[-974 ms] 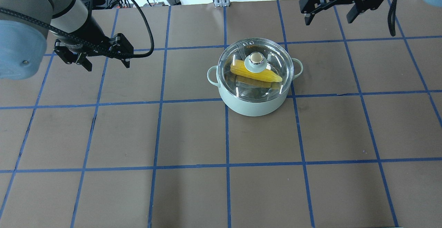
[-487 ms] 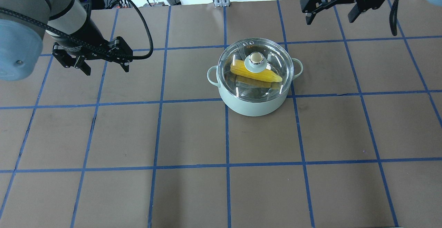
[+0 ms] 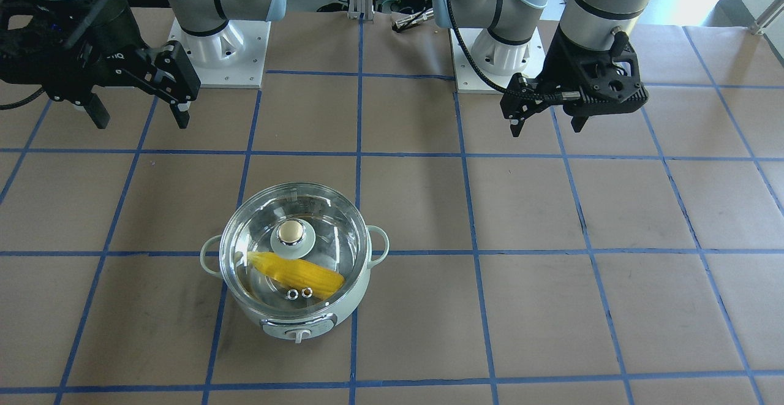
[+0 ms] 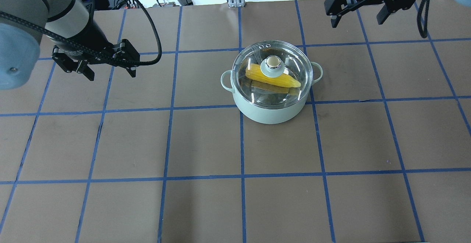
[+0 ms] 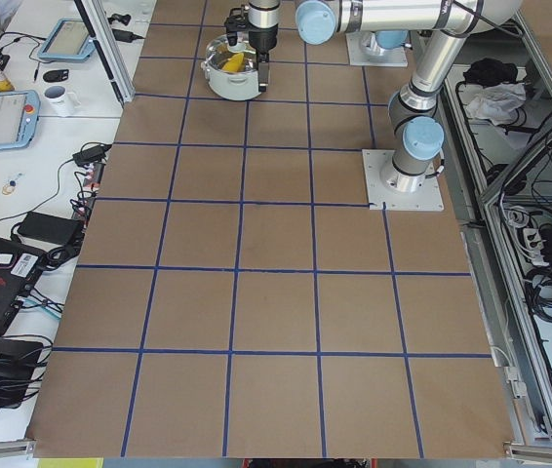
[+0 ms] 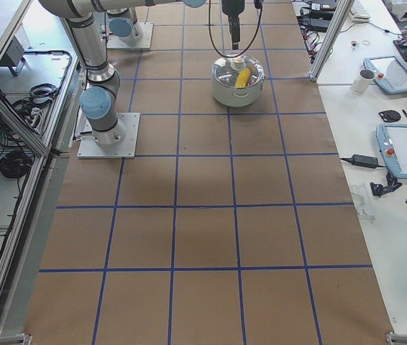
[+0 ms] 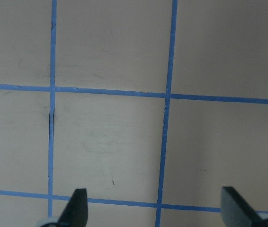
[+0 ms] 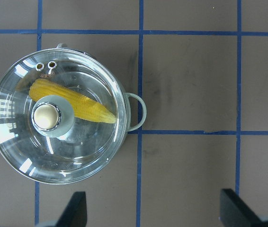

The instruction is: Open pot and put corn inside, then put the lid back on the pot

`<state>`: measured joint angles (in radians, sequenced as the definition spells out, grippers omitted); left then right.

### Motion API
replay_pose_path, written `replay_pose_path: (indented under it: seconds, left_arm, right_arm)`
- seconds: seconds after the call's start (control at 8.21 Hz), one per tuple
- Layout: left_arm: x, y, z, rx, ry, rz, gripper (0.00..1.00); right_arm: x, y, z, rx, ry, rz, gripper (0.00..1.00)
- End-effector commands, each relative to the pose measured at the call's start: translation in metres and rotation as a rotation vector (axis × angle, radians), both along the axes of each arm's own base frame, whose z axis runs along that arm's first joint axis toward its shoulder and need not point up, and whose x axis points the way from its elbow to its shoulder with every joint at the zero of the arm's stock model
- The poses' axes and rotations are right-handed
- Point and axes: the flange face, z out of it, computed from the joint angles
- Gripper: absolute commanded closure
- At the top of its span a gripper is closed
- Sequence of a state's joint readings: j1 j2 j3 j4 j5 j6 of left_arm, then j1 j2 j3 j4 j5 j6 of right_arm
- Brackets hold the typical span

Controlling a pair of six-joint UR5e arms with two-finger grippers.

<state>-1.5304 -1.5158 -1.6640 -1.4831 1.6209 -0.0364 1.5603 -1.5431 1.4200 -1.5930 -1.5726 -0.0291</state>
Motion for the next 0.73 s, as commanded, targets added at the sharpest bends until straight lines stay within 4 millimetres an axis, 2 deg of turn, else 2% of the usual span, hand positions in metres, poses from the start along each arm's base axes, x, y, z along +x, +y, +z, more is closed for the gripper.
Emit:
replay_pose_path:
  seconds: [0.0,0.24,0.49,0.61]
  left_arm:
    - [0.001,0.0,0.0,0.001,-0.001,-0.002,0.0]
    - [0.0,0.0,0.0,0.001,-0.001,-0.003,0.0]
    - [0.0,-0.01,-0.012,0.017,0.005,0.004,0.0]
    - [0.0,-0.008,-0.012,0.023,0.006,-0.002,0.0]
  right_arm:
    - [-0.001,0.0,-0.001,0.003,0.007,0.005,0.0]
    - [0.0,-0.001,-0.001,0.001,0.004,0.005,0.0]
    - [0.0,0.0,-0.001,0.003,0.004,0.005,0.0]
    - [-0.001,0.0,-0.001,0.003,0.007,0.005,0.0]
